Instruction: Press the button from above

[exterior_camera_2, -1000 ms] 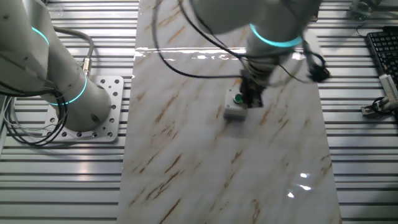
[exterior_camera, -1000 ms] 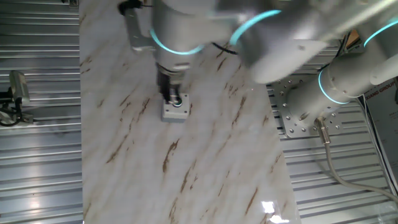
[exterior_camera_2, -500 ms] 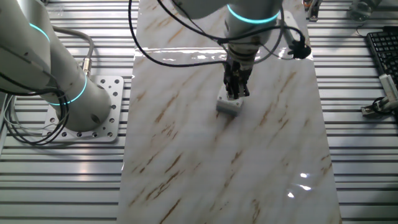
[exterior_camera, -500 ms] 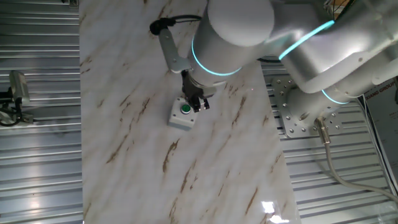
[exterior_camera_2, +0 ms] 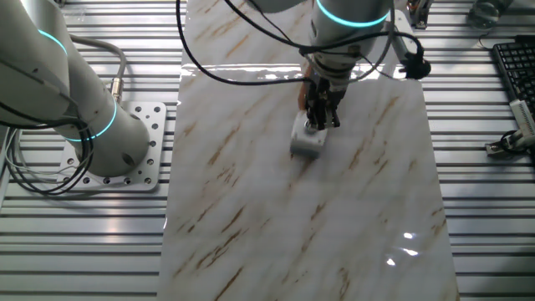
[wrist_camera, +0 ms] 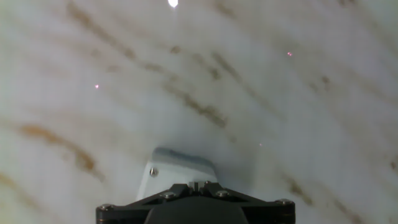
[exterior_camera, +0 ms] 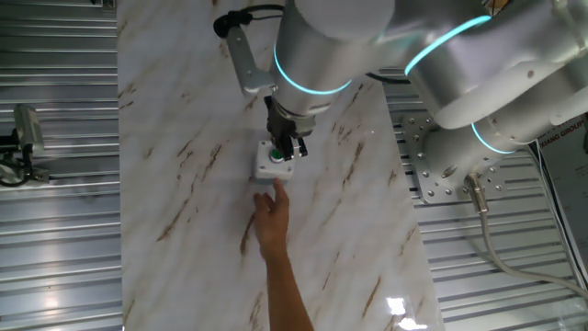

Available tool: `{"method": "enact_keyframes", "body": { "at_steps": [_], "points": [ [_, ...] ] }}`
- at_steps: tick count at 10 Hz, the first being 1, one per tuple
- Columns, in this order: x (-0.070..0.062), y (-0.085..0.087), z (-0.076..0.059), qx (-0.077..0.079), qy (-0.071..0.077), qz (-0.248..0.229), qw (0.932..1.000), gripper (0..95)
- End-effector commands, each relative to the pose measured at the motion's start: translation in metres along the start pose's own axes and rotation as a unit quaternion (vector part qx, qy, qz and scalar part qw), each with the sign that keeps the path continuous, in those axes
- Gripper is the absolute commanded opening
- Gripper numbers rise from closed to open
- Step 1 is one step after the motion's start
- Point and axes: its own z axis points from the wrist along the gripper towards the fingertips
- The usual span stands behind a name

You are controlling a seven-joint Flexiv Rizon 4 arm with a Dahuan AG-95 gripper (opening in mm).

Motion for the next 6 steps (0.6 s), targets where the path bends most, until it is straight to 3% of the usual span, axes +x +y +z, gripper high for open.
{"method": "enact_keyframes", "body": {
  "at_steps": [1, 6],
  "points": [
    [0.0014, 0.0004, -0.0017, -0.002, -0.001, 0.000, 1.0000, 0.0],
    [0.0014, 0.0004, -0.0016, -0.002, -0.004, 0.000, 1.0000, 0.0]
  ]
}}
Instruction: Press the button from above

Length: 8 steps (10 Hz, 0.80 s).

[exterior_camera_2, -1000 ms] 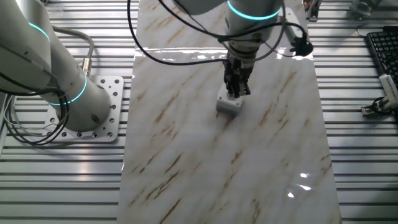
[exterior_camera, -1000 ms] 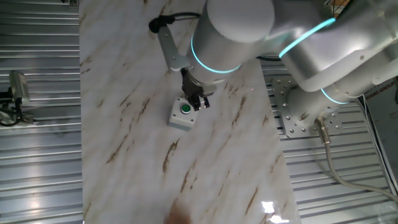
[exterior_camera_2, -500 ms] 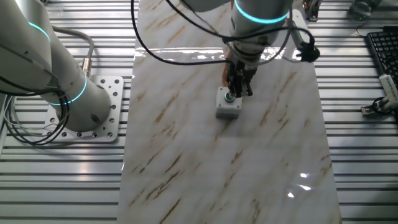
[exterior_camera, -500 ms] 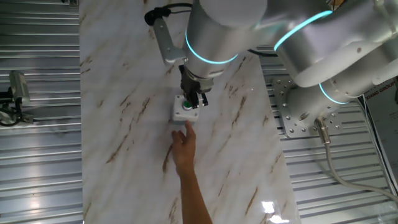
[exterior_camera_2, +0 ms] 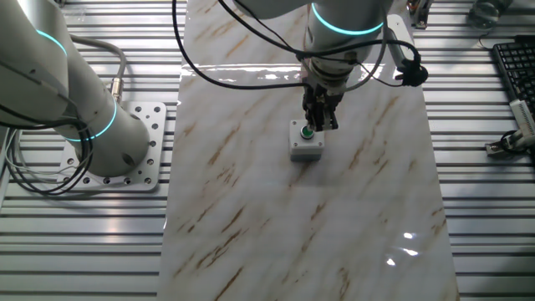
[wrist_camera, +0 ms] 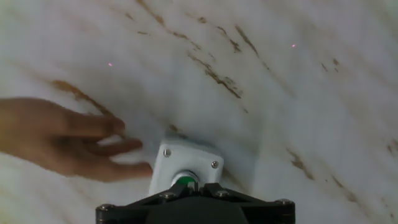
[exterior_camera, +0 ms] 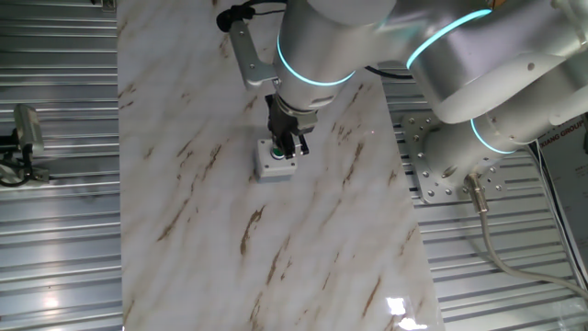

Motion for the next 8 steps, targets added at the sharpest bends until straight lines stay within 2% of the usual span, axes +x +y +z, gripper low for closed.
{"method": "enact_keyframes", "body": {
  "at_steps": [1, 8],
  "points": [
    [0.0011, 0.0001, -0.0004, 0.002, -0.001, -0.001, 1.0000, 0.0],
    [0.0000, 0.0007, 0.0003, 0.006, -0.003, -0.004, 1.0000, 0.0]
  ]
}}
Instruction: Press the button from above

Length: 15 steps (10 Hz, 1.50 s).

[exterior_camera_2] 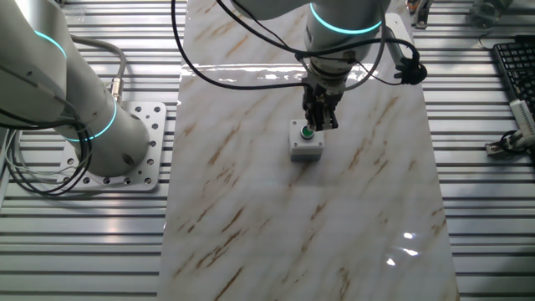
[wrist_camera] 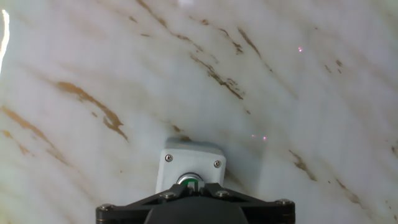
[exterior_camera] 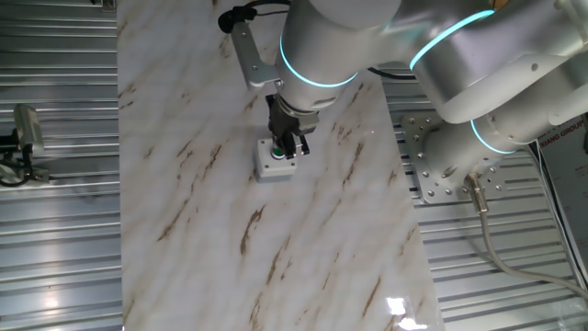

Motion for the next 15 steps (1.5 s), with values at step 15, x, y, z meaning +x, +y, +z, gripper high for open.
{"method": "enact_keyframes", "body": {
  "at_steps": [15],
  "points": [
    [0.000, 0.000, -0.015, -0.058, -0.007, 0.023, 0.9980, 0.0]
  ]
}}
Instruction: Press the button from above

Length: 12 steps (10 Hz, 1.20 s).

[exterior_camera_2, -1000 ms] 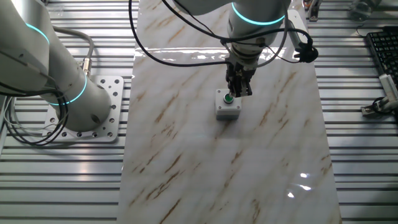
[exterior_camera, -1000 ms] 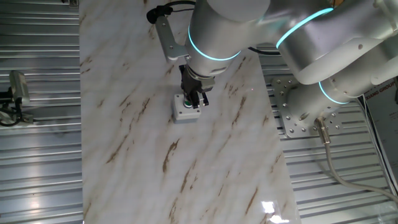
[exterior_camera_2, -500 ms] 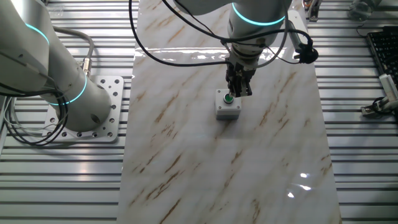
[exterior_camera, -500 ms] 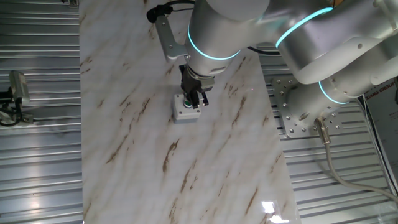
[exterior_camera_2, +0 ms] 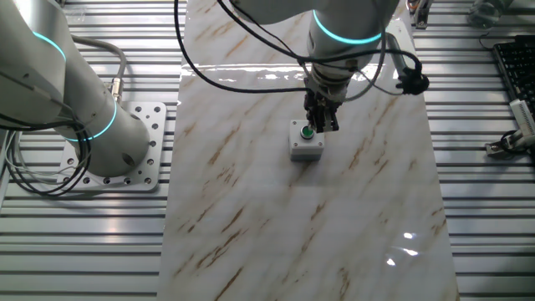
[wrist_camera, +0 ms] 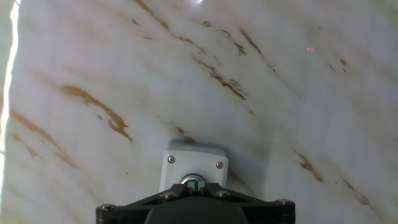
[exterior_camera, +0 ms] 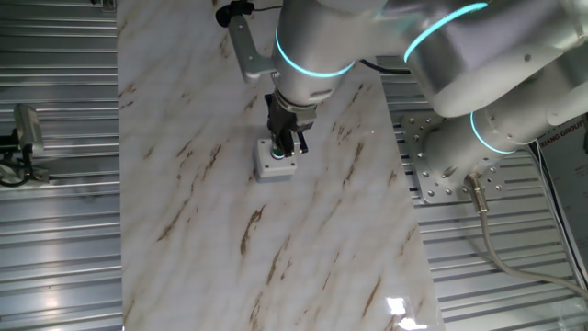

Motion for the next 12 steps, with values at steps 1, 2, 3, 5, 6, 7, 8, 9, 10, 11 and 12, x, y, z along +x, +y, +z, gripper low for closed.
{"method": "enact_keyframes", "body": {
  "at_steps": [1, 2, 3, 5, 6, 7, 8, 9, 10, 11, 12],
  "points": [
    [0.0003, 0.0011, -0.0135, -0.023, -0.004, 0.005, 0.9997, 0.0],
    [0.0004, 0.0017, -0.0192, -0.029, -0.006, 0.008, 0.9995, 0.0],
    [0.0005, 0.0017, -0.0196, -0.029, -0.007, 0.008, 0.9995, 0.0],
    [0.0005, 0.0016, -0.0197, -0.031, -0.007, 0.007, 0.9995, 0.0],
    [0.0005, 0.0016, -0.0197, -0.031, -0.007, 0.006, 0.9995, 0.0],
    [0.0005, 0.0016, -0.0197, -0.028, -0.007, 0.004, 0.9996, 0.0],
    [0.0005, 0.0016, -0.0197, -0.026, -0.008, 0.004, 0.9996, 0.0],
    [0.0007, 0.0014, -0.0199, -0.015, -0.010, 0.002, 0.9998, 0.0],
    [0.0009, 0.0012, -0.0202, -0.001, -0.009, 0.003, 1.0000, 0.0],
    [0.0009, 0.0012, -0.0198, -0.020, -0.011, 0.026, 0.9994, 0.0],
    [0.0009, 0.0011, -0.0197, -0.037, -0.014, 0.029, 0.9988, 0.0]
  ]
}}
